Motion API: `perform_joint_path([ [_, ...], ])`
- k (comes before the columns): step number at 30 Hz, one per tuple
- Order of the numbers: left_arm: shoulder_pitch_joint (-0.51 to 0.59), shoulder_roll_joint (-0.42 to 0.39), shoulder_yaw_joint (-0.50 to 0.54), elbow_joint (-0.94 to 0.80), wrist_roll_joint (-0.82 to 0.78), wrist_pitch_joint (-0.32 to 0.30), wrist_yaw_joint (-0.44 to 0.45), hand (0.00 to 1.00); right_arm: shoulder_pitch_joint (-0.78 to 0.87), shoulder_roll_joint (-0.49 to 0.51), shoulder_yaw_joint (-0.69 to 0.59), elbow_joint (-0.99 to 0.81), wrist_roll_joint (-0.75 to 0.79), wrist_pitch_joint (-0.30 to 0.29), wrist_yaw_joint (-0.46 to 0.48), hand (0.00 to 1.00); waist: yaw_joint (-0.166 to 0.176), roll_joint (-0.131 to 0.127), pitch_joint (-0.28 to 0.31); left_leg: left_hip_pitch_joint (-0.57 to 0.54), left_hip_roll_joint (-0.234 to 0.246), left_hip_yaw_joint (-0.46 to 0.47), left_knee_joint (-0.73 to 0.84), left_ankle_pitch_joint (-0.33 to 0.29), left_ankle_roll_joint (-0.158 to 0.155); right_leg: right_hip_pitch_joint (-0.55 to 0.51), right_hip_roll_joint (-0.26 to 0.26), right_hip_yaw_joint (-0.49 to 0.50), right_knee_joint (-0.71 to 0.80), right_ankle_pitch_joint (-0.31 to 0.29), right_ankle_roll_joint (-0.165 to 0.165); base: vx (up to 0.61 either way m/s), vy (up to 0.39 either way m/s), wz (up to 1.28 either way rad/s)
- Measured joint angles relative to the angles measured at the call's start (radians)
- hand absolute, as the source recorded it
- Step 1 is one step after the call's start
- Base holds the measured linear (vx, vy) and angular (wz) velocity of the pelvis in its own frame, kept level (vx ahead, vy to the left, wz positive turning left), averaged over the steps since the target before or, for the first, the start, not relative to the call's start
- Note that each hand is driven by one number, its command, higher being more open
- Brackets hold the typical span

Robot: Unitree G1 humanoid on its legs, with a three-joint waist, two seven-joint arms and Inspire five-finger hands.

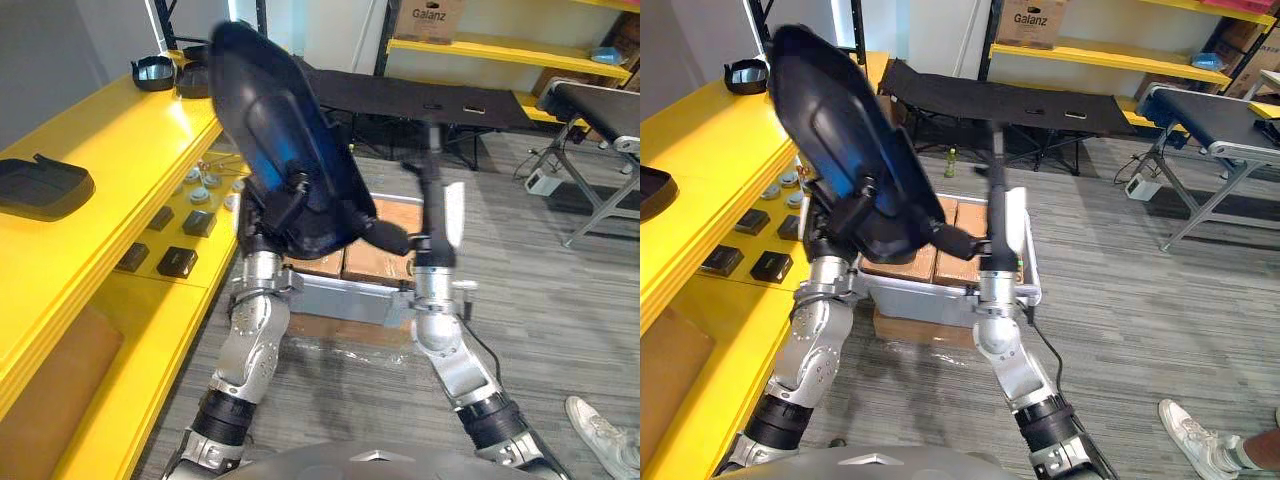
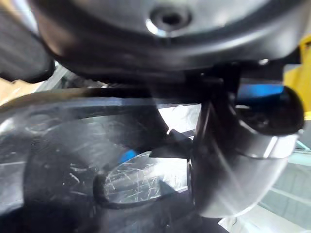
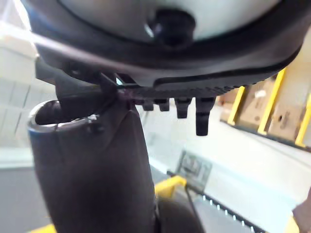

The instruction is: Walk over and take three plastic housings, then place them on the shelf

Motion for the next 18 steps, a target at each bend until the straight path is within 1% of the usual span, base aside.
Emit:
perform_joint_path([
  [2, 0.017, -0.009, 0.004, -0.001, 0.101, -0.003, 0.022, 0.0, 0.038, 0.008, 0.001, -0.019, 0.017, -0.004, 0.027, 1.0, -0.001, 0.007, -0.004, 0.0, 0.0, 0.003, 0.0, -0.001, 0.0, -0.001, 0.0, 0.002, -0.001, 0.0, 0.0, 0.0, 0.0, -0.04],
  [3, 0.027, -0.019, 0.018, -0.001, 0.119, -0.005, 0.037, 0.0, 0.059, 0.024, -0.01, -0.026, 0.052, -0.005, 0.032, 1.0, -0.003, 0.009, -0.005, 0.001, 0.0, 0.004, 0.0, -0.001, 0.0, -0.004, 0.0, 0.002, -0.002, 0.0, 0.0, 0.0, 0.0, 0.0],
  [5, 0.056, -0.032, 0.083, -0.001, 0.136, -0.013, 0.074, 0.0, 0.094, 0.061, -0.066, -0.025, 0.135, -0.002, 0.057, 1.0, -0.019, 0.013, -0.007, 0.0, 0.0, 0.007, 0.0, -0.006, 0.0, -0.004, 0.001, 0.004, -0.01, 0.0, 0.001, 0.0, 0.0, -0.06],
  [6, 0.075, -0.033, 0.136, 0.0, 0.171, -0.013, 0.117, 0.0, 0.119, 0.077, -0.114, -0.026, 0.206, 0.0, 0.09, 1.0, -0.025, 0.015, -0.007, 0.0, 0.0, 0.012, 0.0, -0.008, 0.0, -0.005, 0.002, 0.008, -0.016, 0.002, 0.003, 0.0, 0.002, -0.09],
  [8, 0.102, -0.033, 0.204, -0.001, 0.222, -0.013, 0.177, 0.0, 0.169, 0.086, -0.172, -0.026, 0.335, 0.003, 0.14, 1.0, -0.032, 0.016, -0.007, 0.0, 0.002, 0.017, 0.0, -0.012, -0.001, -0.006, 0.004, 0.013, -0.018, 0.002, 0.003, 0.02, 0.006, -0.09],
  [10, 0.128, -0.033, 0.281, -0.007, 0.292, -0.01, 0.264, 0.0, 0.244, 0.102, -0.231, -0.027, 0.555, 0.006, 0.251, 1.0, -0.038, 0.017, -0.006, 0.0, 0.004, 0.022, 0.001, -0.013, -0.002, -0.007, 0.006, 0.017, -0.019, 0.002, 0.002, 0.04, 0.006, -0.06],
  [12, 0.152, -0.036, 0.309, -0.036, 0.292, -0.01, 0.294, 0.0, 0.293, 0.124, -0.261, -0.027, 0.632, 0.011, 0.3, 1.0, -0.043, 0.019, -0.005, -0.002, 0.004, 0.023, 0.005, -0.02, -0.004, -0.007, 0.007, 0.021, -0.02, 0.002, 0.002, 0.03, 0.008, -0.05],
  [14, 0.179, -0.038, 0.31, -0.07, 0.292, -0.016, 0.306, 0.0, 0.334, 0.134, -0.273, -0.027, 0.645, 0.045, 0.329, 1.0, -0.044, 0.021, -0.004, -0.001, 0.004, 0.03, 0.009, -0.027, -0.004, -0.008, 0.007, 0.03, -0.024, 0.002, 0.002, 0.02, 0.011, -0.08],
  [16, 0.218, -0.051, 0.299, -0.113, 0.292, -0.045, 0.305, 0.0, 0.385, 0.142, -0.283, -0.023, 0.644, 0.079, 0.36, 1.0, -0.048, 0.024, -0.002, -0.001, 0.004, 0.037, 0.01, -0.033, -0.004, -0.008, 0.007, 0.033, -0.03, 0.002, 0.002, 0.02, 0.009, -0.06],
  [18, 0.231, -0.058, 0.291, -0.119, 0.292, -0.074, 0.299, 0.0, 0.413, 0.156, -0.303, -0.017, 0.644, 0.092, 0.371, 1.0, -0.047, 0.028, 0.001, -0.002, 0.004, 0.038, 0.01, -0.035, -0.004, -0.008, 0.007, 0.033, -0.031, 0.002, 0.002, 0.0, 0.0, 0.0],
])
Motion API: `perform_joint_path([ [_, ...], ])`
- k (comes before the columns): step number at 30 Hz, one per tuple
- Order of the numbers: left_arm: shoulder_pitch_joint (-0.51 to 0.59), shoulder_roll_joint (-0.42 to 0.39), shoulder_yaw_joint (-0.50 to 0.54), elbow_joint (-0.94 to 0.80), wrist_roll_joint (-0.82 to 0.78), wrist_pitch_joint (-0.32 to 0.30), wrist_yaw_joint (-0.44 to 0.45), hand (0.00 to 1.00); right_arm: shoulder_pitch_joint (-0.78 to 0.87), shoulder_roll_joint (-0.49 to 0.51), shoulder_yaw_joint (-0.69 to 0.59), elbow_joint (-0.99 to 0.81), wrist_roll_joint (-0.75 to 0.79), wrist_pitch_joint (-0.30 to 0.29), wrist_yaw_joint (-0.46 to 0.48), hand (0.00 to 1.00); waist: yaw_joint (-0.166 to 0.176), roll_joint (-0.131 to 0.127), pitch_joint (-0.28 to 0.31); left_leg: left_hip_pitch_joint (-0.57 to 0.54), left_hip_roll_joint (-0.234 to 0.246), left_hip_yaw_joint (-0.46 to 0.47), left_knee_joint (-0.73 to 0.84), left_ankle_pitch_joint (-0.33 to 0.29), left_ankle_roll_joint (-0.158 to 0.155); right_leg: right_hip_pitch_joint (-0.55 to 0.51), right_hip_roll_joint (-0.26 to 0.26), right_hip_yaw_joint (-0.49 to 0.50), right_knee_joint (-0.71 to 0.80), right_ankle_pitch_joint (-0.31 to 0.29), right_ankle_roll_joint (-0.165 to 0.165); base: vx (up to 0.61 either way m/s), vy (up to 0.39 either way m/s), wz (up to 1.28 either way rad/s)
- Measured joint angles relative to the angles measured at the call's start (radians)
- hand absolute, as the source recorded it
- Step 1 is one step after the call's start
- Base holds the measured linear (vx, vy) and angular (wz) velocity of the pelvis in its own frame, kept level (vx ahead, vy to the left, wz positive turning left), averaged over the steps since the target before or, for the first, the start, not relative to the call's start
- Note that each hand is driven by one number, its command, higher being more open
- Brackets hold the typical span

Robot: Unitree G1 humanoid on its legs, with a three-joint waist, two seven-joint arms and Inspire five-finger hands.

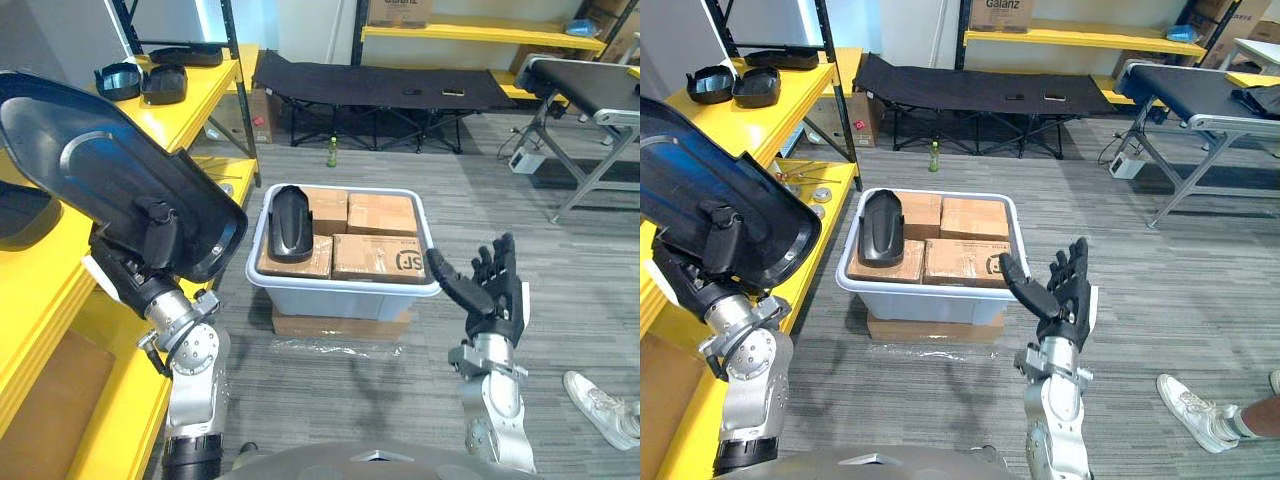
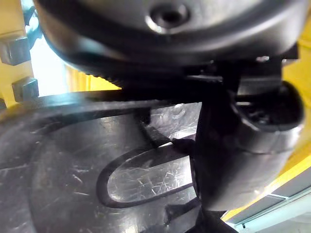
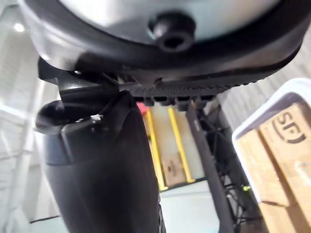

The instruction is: Walk over and take three plastic housings, then place them on the shelf

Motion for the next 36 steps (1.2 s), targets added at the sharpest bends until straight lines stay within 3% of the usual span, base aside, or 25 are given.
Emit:
perform_joint_path([
  [3, 0.032, -0.01, -0.002, -0.002, -0.009, -0.061, -0.056, 0.0, 0.008, 0.007, -0.028, 0.047, 0.0, 0.001, 0.019, 1.0, -0.004, 0.011, 0.007, 0.0, 0.0, 0.003, 0.001, -0.003, 0.0, -0.001, 0.0, 0.001, -0.002, 0.0, 0.0, 0.0, 0.0, 0.0],
  [5, 0.055, -0.012, -0.006, -0.021, -0.101, -0.108, -0.166, 0.0, 0.007, 0.007, -0.039, 0.055, 0.001, 0.001, 0.038, 1.0, -0.004, 0.019, 0.012, -0.002, 0.0, 0.003, 0.006, -0.011, 0.0, -0.001, 0.0, 0.001, -0.004, 0.0, 0.0, 0.0, 0.0, 0.0],
  [9, 0.081, -0.011, -0.021, -0.042, -0.22, -0.168, -0.295, 0.0, -0.015, 0.007, -0.013, 0.068, 0.029, 0.002, 0.084, 1.0, 0.003, 0.021, 0.014, -0.012, 0.001, -0.001, 0.03, -0.025, 0.0, 0.002, 0.0, -0.002, -0.006, -0.002, 0.0, -0.01, 0.008, 0.0],
  [12, 0.099, -0.007, -0.02, -0.076, -0.291, -0.168, -0.401, 0.0, -0.06, 0.004, 0.024, 0.127, 0.029, 0.002, 0.104, 1.0, 0.009, 0.022, 0.015, -0.044, -0.001, -0.043, 0.045, -0.025, 0.0, 0.008, 0.0, -0.042, -0.009, -0.002, -0.001, 0.0, 0.0, 0.32],
  [18, 0.192, -0.007, 0.041, -0.201, -0.336, -0.168, -0.541, 0.0, -0.156, -0.024, 0.14, 0.157, 0.003, 0.019, 0.116, 1.0, 0.086, 0.036, 0.037, -0.078, -0.015, -0.15, 0.061, -0.02, 0.001, 0.068, 0.0, -0.15, -0.02, -0.014, 0.001, 0.01, -0.009, 0.5],
  [22, 0.269, -0.007, 0.133, -0.229, -0.348, -0.172, -0.565, 0.0, -0.23, -0.044, 0.215, 0.158, -0.022, 0.02, 0.156, 1.0, 0.144, 0.036, 0.038, -0.091, -0.024, -0.2, 0.068, -0.019, 0.0, 0.094, 0.0, -0.203, -0.017, -0.033, 0.004, 0.0, -0.014, 0.39],
  [25, 0.312, -0.014, 0.171, -0.228, -0.372, -0.175, -0.569, 0.0, -0.25, -0.044, 0.243, 0.158, -0.022, 0.023, 0.199, 1.0, 0.169, 0.031, 0.041, -0.103, -0.028, -0.223, 0.069, -0.016, 0.0, 0.098, 0.0, -0.226, -0.017, -0.037, 0.005, 0.01, -0.013, 0.26],
  [31, 0.34, -0.022, 0.188, -0.228, -0.37, -0.18, -0.576, 0.0, -0.249, -0.049, 0.277, 0.16, -0.021, 0.045, 0.244, 1.0, 0.181, 0.012, 0.056, -0.108, -0.031, -0.248, 0.102, -0.028, -0.002, 0.105, -0.003, -0.241, 0.021, -0.067, 0.0, 0.02, -0.007, 0.09],
  [36, 0.337, -0.024, 0.166, -0.227, -0.354, -0.179, -0.576, 0.0, -0.25, -0.081, 0.3, 0.16, -0.022, 0.047, 0.247, 1.0, 0.179, 0.015, 0.057, -0.146, -0.035, -0.259, 0.155, -0.045, 0.006, 0.11, -0.003, -0.266, 0.041, -0.078, -0.003, 0.01, 0.0, 0.14],
])
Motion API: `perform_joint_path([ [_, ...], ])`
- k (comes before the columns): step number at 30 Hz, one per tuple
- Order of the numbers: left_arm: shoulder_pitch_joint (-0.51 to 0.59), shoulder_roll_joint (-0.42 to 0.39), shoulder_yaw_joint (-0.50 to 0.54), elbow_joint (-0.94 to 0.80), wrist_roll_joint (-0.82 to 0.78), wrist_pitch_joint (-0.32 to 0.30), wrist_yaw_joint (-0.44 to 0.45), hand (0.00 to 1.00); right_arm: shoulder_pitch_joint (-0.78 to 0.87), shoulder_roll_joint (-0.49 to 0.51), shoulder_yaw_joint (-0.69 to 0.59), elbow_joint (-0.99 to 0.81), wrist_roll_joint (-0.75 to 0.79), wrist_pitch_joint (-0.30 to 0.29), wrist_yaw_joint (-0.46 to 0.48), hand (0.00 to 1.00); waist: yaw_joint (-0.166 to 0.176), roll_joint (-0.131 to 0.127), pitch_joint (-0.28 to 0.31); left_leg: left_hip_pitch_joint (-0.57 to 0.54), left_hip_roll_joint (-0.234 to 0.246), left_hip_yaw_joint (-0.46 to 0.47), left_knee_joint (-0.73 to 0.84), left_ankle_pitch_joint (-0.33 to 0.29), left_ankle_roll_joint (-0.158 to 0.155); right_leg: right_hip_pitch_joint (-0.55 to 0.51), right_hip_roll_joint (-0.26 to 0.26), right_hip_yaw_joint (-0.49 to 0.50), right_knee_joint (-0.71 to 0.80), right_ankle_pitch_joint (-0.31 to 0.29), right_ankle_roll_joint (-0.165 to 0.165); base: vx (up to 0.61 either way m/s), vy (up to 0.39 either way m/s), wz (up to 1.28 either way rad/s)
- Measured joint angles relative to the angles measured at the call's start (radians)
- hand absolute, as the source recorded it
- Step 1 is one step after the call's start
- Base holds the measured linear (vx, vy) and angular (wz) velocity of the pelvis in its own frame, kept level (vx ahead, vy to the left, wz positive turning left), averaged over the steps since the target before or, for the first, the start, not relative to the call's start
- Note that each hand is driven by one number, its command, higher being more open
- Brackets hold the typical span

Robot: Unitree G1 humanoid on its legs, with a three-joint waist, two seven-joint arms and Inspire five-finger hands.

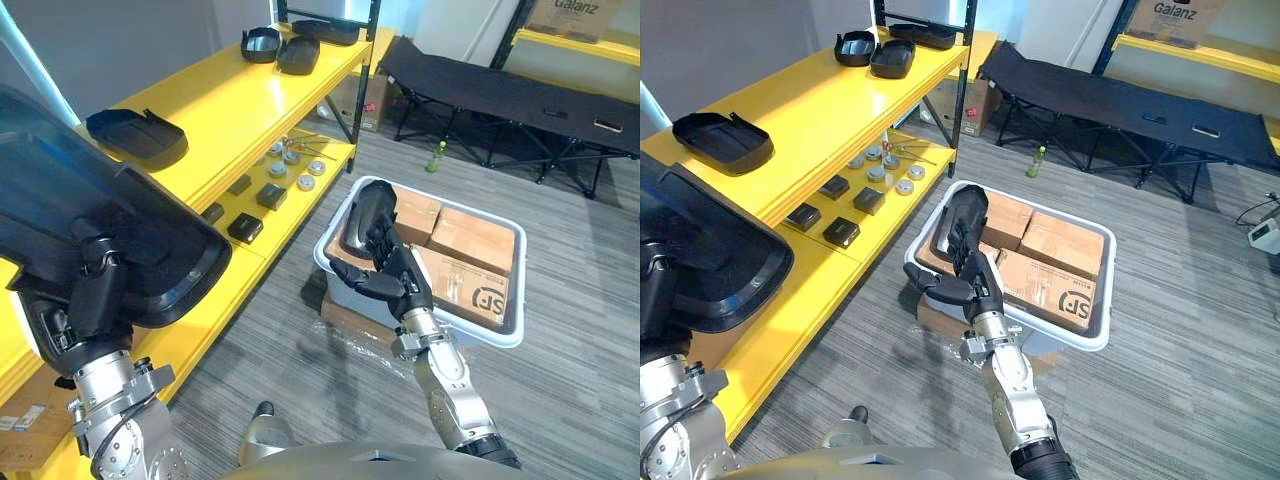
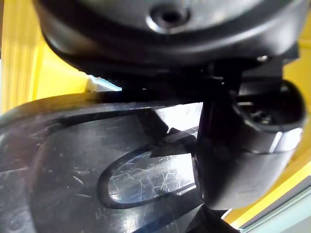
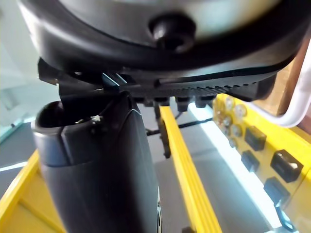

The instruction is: Walk over and take three plastic housings, then place them on the shelf

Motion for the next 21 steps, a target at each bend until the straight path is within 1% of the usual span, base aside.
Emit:
perform_joint_path([
  [3, -0.002, 0.002, -0.024, 0.001, 0.031, 0.004, 0.0, 0.0, 0.001, -0.001, 0.004, 0.0, -0.002, 0.015, -0.001, 1.0, -0.004, 0.002, 0.0, 0.002, -0.002, -0.019, -0.027, 0.024, 0.002, 0.002, -0.001, -0.021, 0.016, -0.015, 0.0, 0.0, -0.012, 0.23],
  [4, -0.003, 0.003, -0.033, 0.001, 0.031, 0.005, -0.001, 0.0, 0.0, -0.001, 0.004, 0.0, -0.014, 0.015, -0.001, 1.0, -0.007, 0.003, -0.001, 0.002, -0.002, -0.021, -0.037, 0.033, 0.006, 0.003, -0.001, -0.028, 0.019, -0.019, -0.005, 0.0, -0.027, 0.38],
  [5, -0.005, 0.003, -0.05, 0.004, 0.032, 0.009, -0.006, 0.0, 0.0, -0.002, 0.004, 0.0, -0.043, 0.015, -0.002, 1.0, -0.012, 0.006, -0.001, 0.001, -0.002, -0.021, -0.059, 0.054, 0.011, 0.001, -0.004, -0.045, 0.031, -0.028, -0.004, -0.01, -0.028, 0.37],
  [9, -0.013, 0.01, -0.09, 0.032, 0.032, 0.015, -0.027, 0.0, 0.005, -0.003, 0.004, 0.0, -0.079, 0.021, 0.002, 1.0, -0.017, 0.022, -0.008, -0.007, -0.005, 0.002, -0.106, 0.101, 0.04, -0.001, -0.013, -0.091, 0.056, -0.048, -0.002, -0.02, -0.015, 0.39],
  [11, -0.015, 0.011, -0.097, 0.047, 0.027, 0.015, -0.031, 0.0, 0.005, -0.003, 0.004, 0.0, -0.08, 0.021, 0.004, 1.0, -0.017, 0.027, -0.013, -0.016, -0.005, 0.039, -0.106, 0.115, 0.037, -0.004, -0.019, -0.096, 0.066, -0.049, -0.001, -0.01, 0.012, 0.18],
  [12, -0.014, 0.011, -0.107, 0.047, 0.027, 0.015, -0.03, 0.0, 0.004, -0.003, 0.008, 0.0, -0.082, 0.021, 0.005, 1.0, -0.011, 0.028, -0.014, -0.014, -0.006, 0.059, -0.106, 0.121, 0.031, -0.007, -0.026, -0.094, 0.077, -0.046, 0.004, 0.0, 0.0, 0.0],
  [14, -0.014, 0.012, -0.117, 0.047, 0.029, 0.015, -0.03, 0.0, -0.006, -0.003, 0.021, 0.0, -0.109, 0.02, 0.006, 1.0, -0.011, 0.026, -0.015, -0.013, -0.008, 0.068, -0.106, 0.122, 0.03, -0.02, -0.038, -0.086, 0.104, -0.054, 0.001, 0.0, 0.017, -0.01],
  [15, -0.017, 0.016, -0.126, 0.049, 0.031, 0.017, -0.03, 0.0, -0.015, -0.003, 0.033, -0.001, -0.115, 0.019, 0.007, 1.0, -0.013, 0.025, -0.015, -0.016, -0.014, 0.068, -0.106, 0.122, 0.031, -0.037, -0.052, -0.076, 0.141, -0.074, -0.002, -0.04, 0.032, 0.01],
  [16, -0.022, 0.026, -0.139, 0.053, 0.029, 0.017, -0.04, 0.0, -0.017, -0.002, 0.04, -0.002, -0.115, 0.017, 0.008, 1.0, -0.016, 0.023, -0.015, -0.018, -0.021, 0.064, -0.104, 0.121, 0.031, -0.049, -0.065, -0.055, 0.181, -0.103, -0.022, -0.06, 0.021, 0.11],
  [17, -0.026, 0.035, -0.149, 0.056, 0.027, 0.017, -0.047, 0.0, -0.016, -0.003, 0.043, -0.002, -0.115, 0.017, 0.008, 1.0, -0.019, 0.023, -0.015, -0.02, -0.025, 0.055, -0.102, 0.119, 0.036, -0.055, -0.065, -0.033, 0.2, -0.124, -0.035, -0.09, -0.006, 0.41],
  [18, -0.048, 0.056, -0.163, 0.063, 0.028, 0.018, -0.078, 0.0, -0.013, -0.003, 0.048, -0.009, -0.116, 0.015, 0.006, 1.0, -0.035, 0.016, -0.016, -0.03, -0.038, 0.024, -0.099, 0.12, 0.042, -0.077, -0.046, 0.045, 0.236, -0.181, -0.031, -0.12, -0.058, 0.79],
  [19, -0.075, 0.072, -0.182, 0.078, 0.03, 0.017, -0.113, 0.0, -0.002, -0.004, 0.05, -0.022, -0.117, 0.012, -0.002, 1.0, -0.054, 0.015, -0.018, -0.034, -0.049, -0.012, -0.11, 0.135, 0.043, -0.098, -0.026, 0.106, 0.266, -0.222, -0.043, -0.12, -0.079, 0.85],
  [21, -0.089, 0.079, -0.204, 0.085, 0.036, 0.017, -0.146, 0.0, 0.009, -0.007, 0.052, -0.029, -0.116, 0.011, -0.002, 1.0, -0.053, 0.018, -0.027, -0.032, -0.05, -0.021, -0.133, 0.152, 0.04, -0.1, -0.027, 0.096, 0.275, -0.228, -0.039, -0.04, -0.069, 0.42],
])
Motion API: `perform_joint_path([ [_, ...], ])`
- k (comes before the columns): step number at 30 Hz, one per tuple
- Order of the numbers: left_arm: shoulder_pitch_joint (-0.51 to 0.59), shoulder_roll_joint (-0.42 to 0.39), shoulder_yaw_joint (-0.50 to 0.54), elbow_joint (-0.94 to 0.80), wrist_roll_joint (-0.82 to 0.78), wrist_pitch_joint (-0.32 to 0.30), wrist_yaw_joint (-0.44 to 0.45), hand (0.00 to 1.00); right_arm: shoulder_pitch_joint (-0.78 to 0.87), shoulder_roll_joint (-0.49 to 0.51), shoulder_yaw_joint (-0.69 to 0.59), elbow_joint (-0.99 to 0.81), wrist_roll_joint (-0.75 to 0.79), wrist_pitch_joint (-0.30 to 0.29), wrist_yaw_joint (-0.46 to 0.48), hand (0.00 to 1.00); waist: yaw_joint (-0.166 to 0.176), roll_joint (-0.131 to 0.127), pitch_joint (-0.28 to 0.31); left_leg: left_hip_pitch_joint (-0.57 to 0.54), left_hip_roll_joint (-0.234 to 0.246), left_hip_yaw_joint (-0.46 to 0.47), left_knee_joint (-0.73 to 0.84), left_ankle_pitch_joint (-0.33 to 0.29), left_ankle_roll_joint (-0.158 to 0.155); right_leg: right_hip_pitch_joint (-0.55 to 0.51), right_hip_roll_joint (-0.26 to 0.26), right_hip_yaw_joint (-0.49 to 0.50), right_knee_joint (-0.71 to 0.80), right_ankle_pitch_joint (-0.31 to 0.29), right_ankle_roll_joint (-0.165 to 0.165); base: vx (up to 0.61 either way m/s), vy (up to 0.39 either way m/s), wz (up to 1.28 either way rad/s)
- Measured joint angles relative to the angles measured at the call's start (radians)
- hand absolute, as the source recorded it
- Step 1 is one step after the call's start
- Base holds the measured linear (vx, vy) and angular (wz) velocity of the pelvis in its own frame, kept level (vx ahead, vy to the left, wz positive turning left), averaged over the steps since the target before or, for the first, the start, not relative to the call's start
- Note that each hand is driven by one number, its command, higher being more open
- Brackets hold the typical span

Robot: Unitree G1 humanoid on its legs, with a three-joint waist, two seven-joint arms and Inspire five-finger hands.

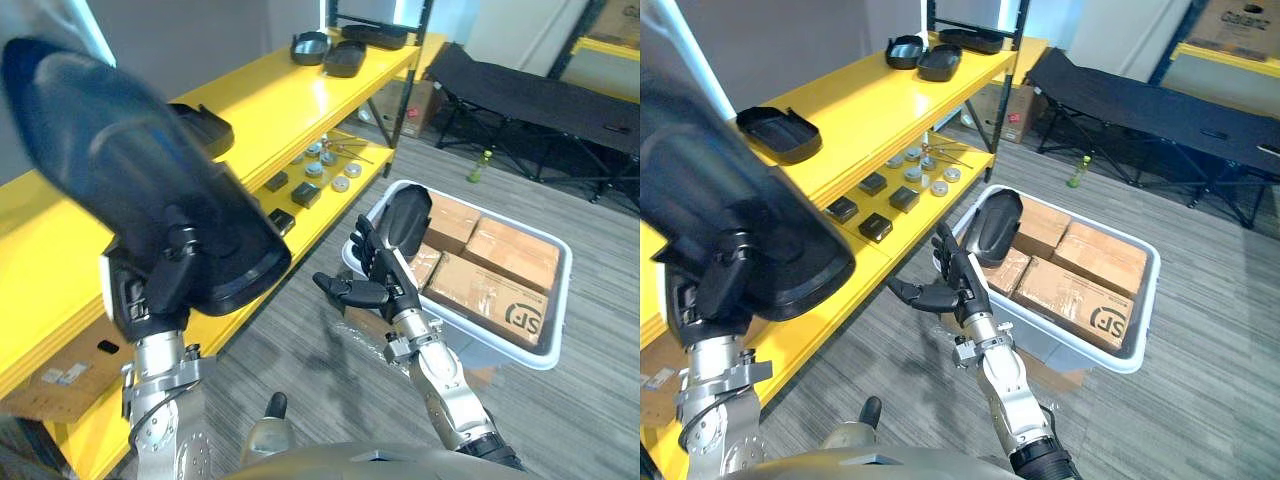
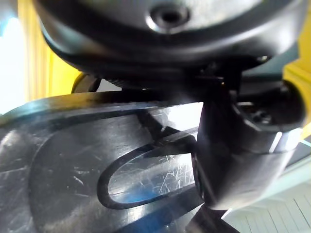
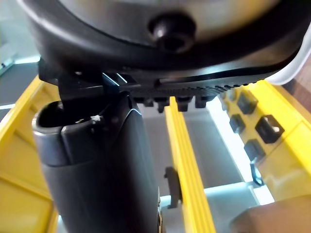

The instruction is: Walk over and take three plastic housings, then place them on the shelf

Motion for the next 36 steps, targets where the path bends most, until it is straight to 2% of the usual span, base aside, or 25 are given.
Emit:
perform_joint_path([
  [3, -0.003, 0.004, -0.014, 0.0, 0.021, 0.0, 0.005, 0.0, 0.0, -0.004, 0.003, 0.0, 0.0, -0.002, 0.023, 1.0, 0.003, 0.004, 0.0, -0.001, 0.0, 0.001, 0.001, 0.014, -0.012, 0.008, 0.003, 0.0, -0.011, 0.023, 0.027, 0.0, -0.014, 0.03],
  [6, -0.017, 0.018, -0.034, 0.0, 0.037, 0.001, 0.04, 0.0, 0.0, -0.03, 0.004, 0.0, 0.0, -0.03, 0.06, 1.0, 0.003, 0.004, 0.0, -0.026, 0.0, 0.004, 0.016, 0.016, -0.01, 0.011, 0.014, -0.002, -0.055, 0.05, 0.029, 0.0, 0.007, 0.03],
  [9, -0.032, 0.017, -0.039, 0.004, 0.035, 0.003, 0.055, 0.0, 0.003, -0.037, 0.004, 0.0, 0.0, -0.036, 0.082, 1.0, -0.004, 0.007, 0.007, -0.05, -0.005, 0.008, 0.031, 0.027, 0.005, 0.018, 0.017, -0.028, -0.056, 0.049, 0.023, -0.03, 0.017, 0.24],
  [10, -0.033, 0.017, -0.044, 0.008, 0.035, 0.003, 0.054, 0.0, 0.003, -0.038, 0.003, 0.0, 0.0, -0.037, 0.086, 1.0, -0.015, 0.01, 0.009, -0.062, -0.008, 0.038, 0.03, 0.032, 0.038, 0.024, 0.017, -0.052, -0.056, 0.045, 0.016, -0.08, 0.013, 0.67],
  [11, -0.04, 0.021, -0.059, 0.02, 0.035, 0.003, 0.046, 0.0, 0.007, -0.045, -0.002, 0.0, 0.0, -0.039, 0.085, 1.0, -0.021, 0.013, 0.014, -0.084, 0.005, 0.137, 0.034, 0.013, 0.132, 0.028, 0.016, -0.085, -0.057, 0.044, 0.015, -0.12, 0.001, 0.99],
  [12, -0.045, 0.022, -0.074, 0.034, 0.035, 0.003, 0.036, 0.0, 0.01, -0.057, -0.005, -0.003, 0.001, -0.039, 0.084, 1.0, -0.032, 0.017, 0.016, -0.104, 0.023, 0.217, 0.047, -0.007, 0.154, 0.032, 0.016, -0.122, -0.058, 0.045, 0.015, -0.1, -0.005, 1.25],
  [13, -0.048, 0.022, -0.096, 0.05, 0.035, 0.004, 0.025, 0.0, 0.01, -0.076, -0.006, -0.008, 0.001, -0.04, 0.084, 1.0, -0.039, 0.03, 0.031, -0.113, 0.035, 0.264, 0.047, -0.013, 0.149, 0.051, 0.013, -0.166, -0.058, 0.042, 0.012, -0.08, -0.002, 1.04],
  [14, -0.046, 0.023, -0.105, 0.057, 0.035, 0.004, 0.021, 0.0, 0.011, -0.085, -0.009, -0.008, 0.0, -0.041, 0.085, 1.0, -0.039, 0.032, 0.04, -0.115, 0.035, 0.274, 0.05, -0.021, 0.138, 0.054, 0.007, -0.176, -0.055, 0.038, 0.012, -0.07, 0.039, 0.76],
  [15, -0.042, 0.024, -0.113, 0.068, 0.036, 0.004, 0.015, 0.0, 0.012, -0.091, -0.016, -0.008, 0.0, -0.041, 0.084, 1.0, -0.021, 0.039, 0.051, -0.139, 0.039, 0.292, 0.092, -0.023, 0.139, 0.054, -0.001, -0.185, -0.049, 0.032, 0.016, -0.06, 0.047, 0.14],
  [16, -0.027, 0.024, -0.109, 0.069, 0.035, 0.004, 0.018, 0.0, 0.01, -0.089, -0.015, -0.008, 0.001, -0.043, 0.082, 1.0, -0.004, 0.06, 0.059, -0.144, 0.05, 0.296, 0.13, 0.012, 0.113, 0.056, -0.001, -0.169, -0.026, 0.021, 0.026, -0.04, 0.052, -0.04],
  [18, -0.019, 0.025, -0.1, 0.069, 0.035, 0.004, 0.025, 0.0, 0.011, -0.077, -0.011, -0.008, 0.001, -0.044, 0.08, 1.0, 0.001, 0.053, 0.063, -0.144, 0.048, 0.305, 0.154, 0.022, 0.088, 0.056, -0.015, -0.159, -0.014, 0.013, 0.036, 0.03, 0.04, -0.17],
  [19, -0.023, 0.031, -0.093, 0.068, 0.035, 0.004, 0.03, 0.0, 0.005, -0.062, -0.008, -0.008, 0.002, -0.055, 0.073, 1.0, 0.008, 0.04, 0.07, -0.157, 0.046, 0.311, 0.186, 0.007, 0.076, 0.053, -0.025, -0.153, -0.009, 0.013, 0.035, 0.05, 0.043, -0.12],
  [21, -0.033, 0.044, -0.083, 0.068, 0.036, 0.004, 0.032, 0.0, -0.015, -0.042, 0.005, -0.008, 0.01, -0.077, 0.05, 1.0, 0.016, 0.02, 0.083, -0.209, 0.046, 0.31, 0.289, -0.041, 0.074, 0.038, -0.036, -0.142, 0.004, 0.013, 0.036, 0.06, 0.064, -0.1],
  [23, -0.033, 0.044, -0.081, 0.068, 0.037, 0.006, 0.032, 0.0, -0.032, -0.03, 0.028, -0.008, 0.009, -0.084, 0.019, 1.0, 0.017, 0.014, 0.087, -0.24, 0.047, 0.308, 0.401, -0.115, 0.076, 0.055, -0.045, -0.13, 0.013, 0.017, 0.044, 0.09, 0.112, -0.08],
  [25, -0.035, 0.044, -0.078, 0.067, 0.038, 0.008, 0.024, 0.0, -0.048, -0.025, 0.05, -0.008, -0.001, -0.088, -0.018, 1.0, 0.026, 0.016, 0.089, -0.253, 0.045, 0.31, 0.502, -0.193, 0.083, 0.087, -0.057, -0.123, 0.015, 0.004, 0.026, 0.09, 0.158, -0.08],
  [26, -0.038, 0.048, -0.072, 0.06, 0.038, 0.013, 0.007, 0.0, -0.052, -0.016, 0.058, -0.009, -0.023, -0.096, -0.05, 1.0, 0.039, 0.01, 0.089, -0.255, 0.036, 0.315, 0.548, -0.243, 0.089, 0.102, -0.072, -0.122, 0.013, -0.011, 0.0, 0.09, 0.194, 0.04],
  [27, -0.038, 0.054, -0.063, 0.034, 0.04, 0.029, -0.009, 0.0, -0.053, -0.005, 0.061, -0.009, -0.038, -0.106, -0.074, 1.0, 0.046, -0.009, 0.086, -0.26, 0.013, 0.321, 0.568, -0.271, 0.097, 0.118, -0.09, -0.128, 0.0, -0.022, -0.025, 0.17, 0.263, 0.16],
  [28, -0.045, 0.055, -0.054, 0.016, 0.039, 0.029, -0.029, 0.0, -0.056, 0.003, 0.06, -0.016, -0.038, -0.111, -0.093, 1.0, 0.044, -0.012, 0.084, -0.265, 0.001, 0.32, 0.59, -0.296, 0.113, 0.115, -0.099, -0.126, 0.028, 0.008, -0.092, 0.16, 0.202, 0.25],
  [29, -0.051, 0.054, -0.051, 0.013, 0.039, 0.029, -0.036, 0.0, -0.058, 0.005, 0.061, -0.018, -0.038, -0.112, -0.103, 1.0, 0.044, -0.001, 0.084, -0.268, -0.001, 0.309, 0.595, -0.308, 0.117, 0.095, -0.106, -0.098, 0.081, 0.037, -0.123, 0.18, 0.265, 0.29],
  [30, -0.055, 0.058, -0.045, 0.01, 0.04, 0.029, -0.044, 0.0, -0.058, 0.011, 0.065, -0.018, -0.038, -0.113, -0.119, 1.0, 0.043, 0.001, 0.081, -0.262, -0.008, 0.308, 0.584, -0.313, 0.123, 0.037, -0.13, -0.053, 0.178, 0.098, -0.137, 0.14, 0.259, 0.26],
  [31, -0.067, 0.067, -0.036, 0.007, 0.042, 0.029, -0.048, 0.0, -0.061, 0.018, 0.064, -0.02, -0.04, -0.122, -0.135, 1.0, 0.043, -0.004, 0.078, -0.243, -0.023, 0.307, 0.553, -0.317, 0.131, -0.03, -0.155, 0.002, 0.282, 0.193, -0.149, 0.19, 0.307, 0.22],
  [32, -0.074, 0.073, -0.029, 0.007, 0.05, 0.029, -0.044, 0.0, -0.067, 0.021, 0.065, -0.02, -0.041, -0.127, -0.139, 1.0, 0.042, -0.007, 0.077, -0.232, -0.028, 0.303, 0.534, -0.316, 0.136, -0.057, -0.16, 0.033, 0.322, 0.225, -0.14, 0.22, 0.206, 0.17],
  [33, -0.089, 0.084, -0.017, 0.007, 0.063, 0.03, -0.024, 0.0, -0.088, 0.032, 0.064, -0.02, -0.042, -0.139, -0.151, 1.0, 0.035, -0.007, 0.083, -0.205, -0.042, 0.287, 0.496, -0.308, 0.162, -0.117, -0.146, 0.082, 0.421, 0.198, -0.116, 0.27, 0.18, 0.22],
  [34, -0.099, 0.089, -0.006, 0.008, 0.066, 0.031, 0.001, 0.0, -0.117, 0.034, 0.063, -0.02, -0.044, -0.157, -0.161, 1.0, 0.024, -0.012, 0.082, -0.167, -0.047, 0.274, 0.461, -0.299, 0.182, -0.156, -0.108, 0.102, 0.483, 0.113, -0.109, 0.23, 0.103, 0.24],
  [36, -0.112, 0.089, -0.001, 0.008, 0.066, 0.03, 0.023, 0.0, -0.157, 0.029, 0.042, -0.039, -0.081, -0.175, -0.184, 1.0, 0.013, 0.004, 0.088, -0.096, -0.058, 0.255, 0.403, -0.294, 0.188, -0.188, -0.04, 0.098, 0.458, 0.036, -0.111, 0.23, 0.103, 0.35],
])
